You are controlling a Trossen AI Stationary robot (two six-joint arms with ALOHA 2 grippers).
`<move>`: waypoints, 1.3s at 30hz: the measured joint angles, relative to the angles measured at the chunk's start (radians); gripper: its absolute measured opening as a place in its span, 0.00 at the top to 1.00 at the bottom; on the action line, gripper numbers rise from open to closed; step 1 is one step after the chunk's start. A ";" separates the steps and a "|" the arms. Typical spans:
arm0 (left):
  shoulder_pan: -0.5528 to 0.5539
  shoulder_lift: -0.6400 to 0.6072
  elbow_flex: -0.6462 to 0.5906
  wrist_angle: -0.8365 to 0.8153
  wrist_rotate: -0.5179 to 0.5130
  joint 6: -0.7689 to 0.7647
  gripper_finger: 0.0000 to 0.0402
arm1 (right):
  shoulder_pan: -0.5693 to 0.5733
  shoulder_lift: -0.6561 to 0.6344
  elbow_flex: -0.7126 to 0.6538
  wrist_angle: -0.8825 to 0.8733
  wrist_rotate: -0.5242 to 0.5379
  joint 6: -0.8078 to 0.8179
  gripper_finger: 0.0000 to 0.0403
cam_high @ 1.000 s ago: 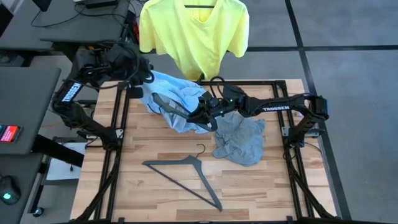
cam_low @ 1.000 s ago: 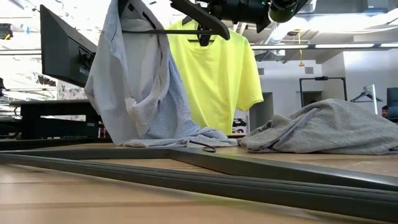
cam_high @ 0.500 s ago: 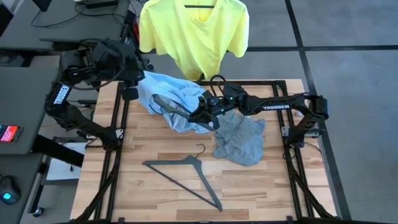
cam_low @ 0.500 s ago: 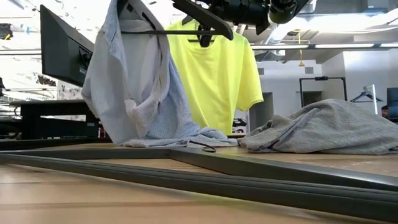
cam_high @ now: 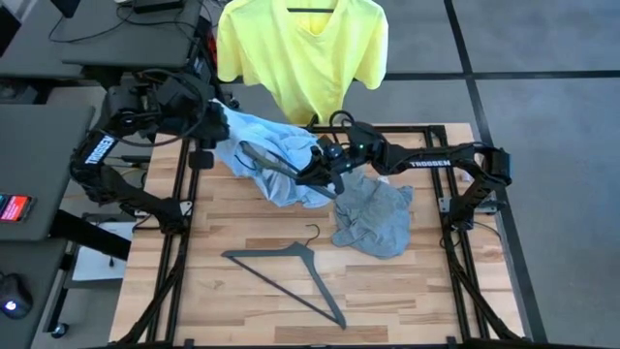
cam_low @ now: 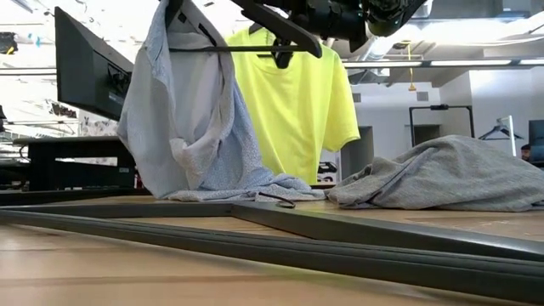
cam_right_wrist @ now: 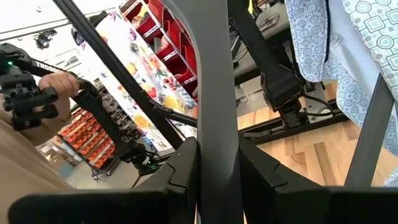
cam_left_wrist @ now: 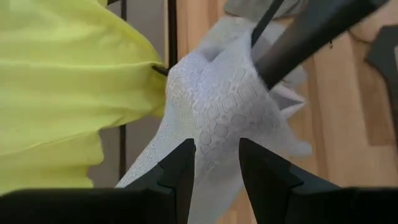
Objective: Hang clothes
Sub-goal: Hang the blue polo shirt on the rack
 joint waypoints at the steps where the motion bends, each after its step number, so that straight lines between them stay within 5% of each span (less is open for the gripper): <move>1: 0.000 0.000 -0.007 0.001 -0.009 0.006 0.73 | 0.000 0.000 0.000 0.000 -0.003 0.002 0.84; 13: -0.014 0.005 -0.111 -0.001 -0.017 0.057 0.73 | -0.008 0.000 -0.002 -0.008 -0.062 0.029 0.84; 33: -0.230 0.044 -0.109 0.147 0.008 0.006 0.74 | -0.024 -0.001 -0.002 0.001 -0.111 0.022 0.84; 39: -0.240 0.044 -0.109 0.137 0.022 -0.022 0.86 | -0.023 -0.003 -0.002 0.000 -0.126 0.045 0.82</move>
